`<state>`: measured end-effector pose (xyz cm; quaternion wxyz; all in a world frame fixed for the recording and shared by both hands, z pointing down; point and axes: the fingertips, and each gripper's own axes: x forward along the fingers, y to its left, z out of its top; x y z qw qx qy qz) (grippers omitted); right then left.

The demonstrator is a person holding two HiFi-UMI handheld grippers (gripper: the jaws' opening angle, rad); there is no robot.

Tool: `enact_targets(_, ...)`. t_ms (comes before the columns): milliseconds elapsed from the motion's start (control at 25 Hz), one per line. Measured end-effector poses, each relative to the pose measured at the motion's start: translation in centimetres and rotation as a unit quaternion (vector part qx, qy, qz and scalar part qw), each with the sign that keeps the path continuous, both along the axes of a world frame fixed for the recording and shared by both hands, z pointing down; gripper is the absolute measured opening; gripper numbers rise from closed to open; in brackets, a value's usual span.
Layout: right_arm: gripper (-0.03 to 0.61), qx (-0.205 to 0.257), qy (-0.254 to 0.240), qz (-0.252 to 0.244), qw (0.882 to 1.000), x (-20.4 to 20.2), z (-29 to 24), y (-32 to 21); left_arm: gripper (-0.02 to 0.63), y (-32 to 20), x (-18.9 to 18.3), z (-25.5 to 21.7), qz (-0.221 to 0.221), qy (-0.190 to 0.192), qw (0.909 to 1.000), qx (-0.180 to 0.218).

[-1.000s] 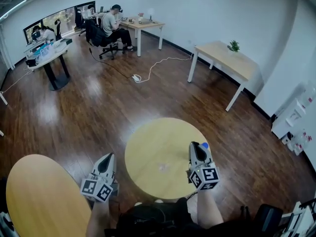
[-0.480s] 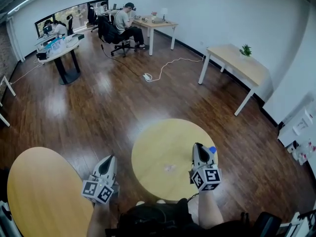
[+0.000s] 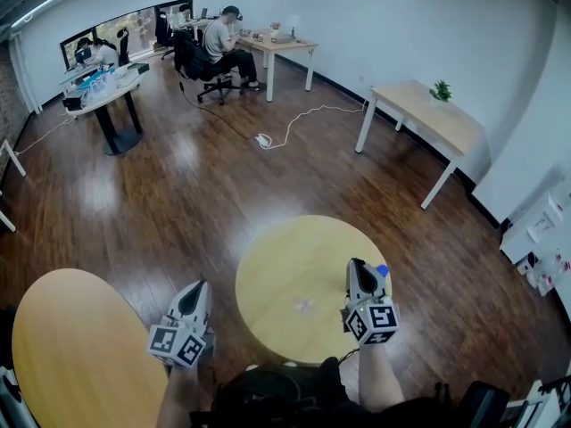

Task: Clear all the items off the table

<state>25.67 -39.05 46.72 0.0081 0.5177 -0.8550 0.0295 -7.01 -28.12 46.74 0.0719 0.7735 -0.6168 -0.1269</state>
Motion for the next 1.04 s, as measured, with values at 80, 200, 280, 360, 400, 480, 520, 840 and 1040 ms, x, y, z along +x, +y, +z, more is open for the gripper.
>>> enact_targets(80, 0.002, 0.0, 0.002, 0.002, 1.0, 0.2, 0.1, 0.0, -0.009, -0.2, 0.1, 0.0, 0.004, -0.001, 1.0, 0.0)
enact_targets(200, 0.002, 0.0, 0.004, 0.006, 1.0, 0.6, 0.1, 0.0, -0.008, -0.6, 0.4, 0.0, 0.007, -0.001, 1.0, 0.001)
enact_targets(280, 0.002, -0.002, 0.004, 0.008, 1.0, 0.8, 0.1, -0.1, -0.008, -0.9, 0.5, -0.2, 0.01, 0.0, 1.0, 0.002)
enact_targets(360, 0.002, -0.002, 0.003, 0.009, 1.0, 1.0, 0.0, -0.1, -0.008, -1.2, 0.5, -0.3, 0.011, 0.001, 0.9999, 0.003)
enact_targets(400, 0.002, -0.003, 0.001, 0.009, 1.0, 1.1, -0.1, -0.1, -0.008, -1.2, 0.6, -0.2, 0.011, 0.002, 0.9999, 0.004)
enact_targets(480, 0.002, -0.004, -0.004, 0.008, 1.0, 1.3, -0.1, -0.2, -0.008, -1.5, 0.9, -0.1, 0.012, 0.003, 0.9999, 0.004)
enact_targets(520, 0.002, -0.004, -0.005, 0.008, 1.0, 1.4, -0.2, -0.3, -0.009, -1.6, 1.0, 0.0, 0.012, 0.004, 0.9999, 0.004)
enact_targets(840, 0.002, 0.007, 0.029, 0.004, 1.0, 0.4, -0.4, 0.1, -0.008, -1.5, 0.8, 0.3, 0.016, 0.008, 0.9998, 0.003)
enact_targets(1040, 0.002, 0.008, 0.033, -0.006, 0.999, -0.3, -0.3, 0.3, -0.008, -1.4, 0.4, 0.1, 0.009, 0.012, 0.9999, 0.005)
